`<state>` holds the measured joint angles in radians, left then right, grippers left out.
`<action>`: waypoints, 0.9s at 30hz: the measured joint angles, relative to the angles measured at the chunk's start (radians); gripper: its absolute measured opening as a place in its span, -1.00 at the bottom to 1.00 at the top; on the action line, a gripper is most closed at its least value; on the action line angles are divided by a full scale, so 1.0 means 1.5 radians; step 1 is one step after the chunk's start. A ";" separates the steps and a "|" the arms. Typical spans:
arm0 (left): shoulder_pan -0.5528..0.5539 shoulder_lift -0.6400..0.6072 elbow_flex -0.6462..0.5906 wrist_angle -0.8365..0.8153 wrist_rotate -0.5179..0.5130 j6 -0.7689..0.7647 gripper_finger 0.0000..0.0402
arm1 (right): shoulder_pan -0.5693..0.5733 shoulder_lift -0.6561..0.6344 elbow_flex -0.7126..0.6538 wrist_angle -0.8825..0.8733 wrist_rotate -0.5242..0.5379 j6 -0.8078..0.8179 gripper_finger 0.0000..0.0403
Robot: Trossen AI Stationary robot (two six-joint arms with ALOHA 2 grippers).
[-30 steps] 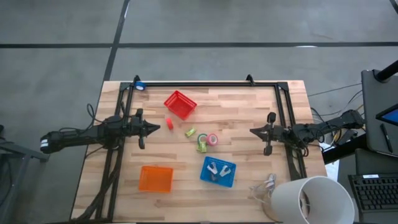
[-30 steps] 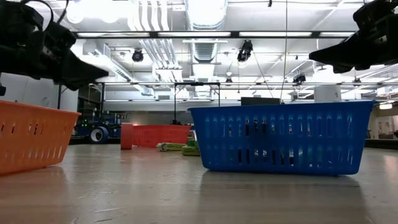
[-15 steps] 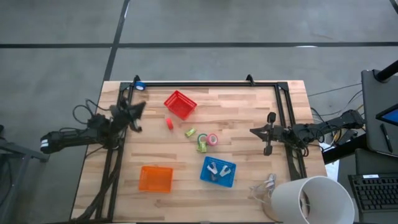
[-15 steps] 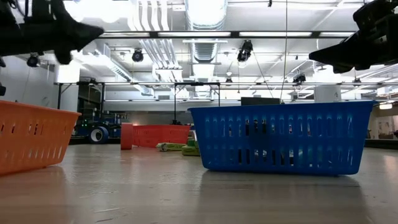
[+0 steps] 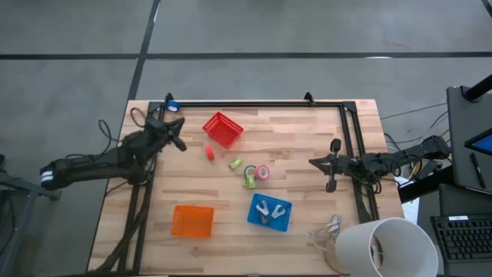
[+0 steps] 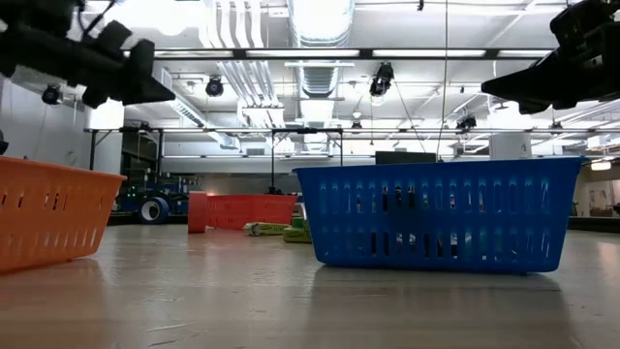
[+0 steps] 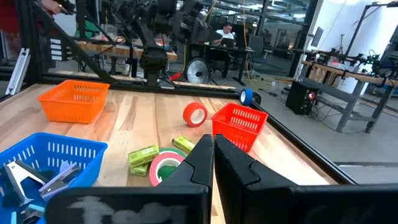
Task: Pick and place Stapler, Stapler remover, tape
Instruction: Put the blue tape into the red bin
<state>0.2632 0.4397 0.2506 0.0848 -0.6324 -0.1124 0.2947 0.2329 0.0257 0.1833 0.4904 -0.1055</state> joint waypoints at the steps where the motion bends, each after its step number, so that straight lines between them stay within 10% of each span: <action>1: 0.006 0.015 0.021 -0.037 -0.009 0.021 -0.95 | 0.000 0.000 0.000 0.000 0.000 0.000 -0.96; 9: 0.023 0.142 0.208 -0.328 -0.181 0.117 -0.86 | 0.000 0.000 0.000 0.000 0.000 0.000 -0.96; 21: 0.095 0.375 0.303 -0.430 -0.254 0.288 0.07 | 0.000 0.000 0.000 0.000 0.000 0.000 -0.96; 27: 0.242 0.439 0.321 -0.430 -0.127 0.317 0.10 | 0.000 0.000 0.000 0.000 0.000 0.000 -0.96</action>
<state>0.6262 1.0988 0.7318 -0.5597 -0.8221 0.3631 0.2947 0.2329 0.0257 0.1833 0.4904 -0.1055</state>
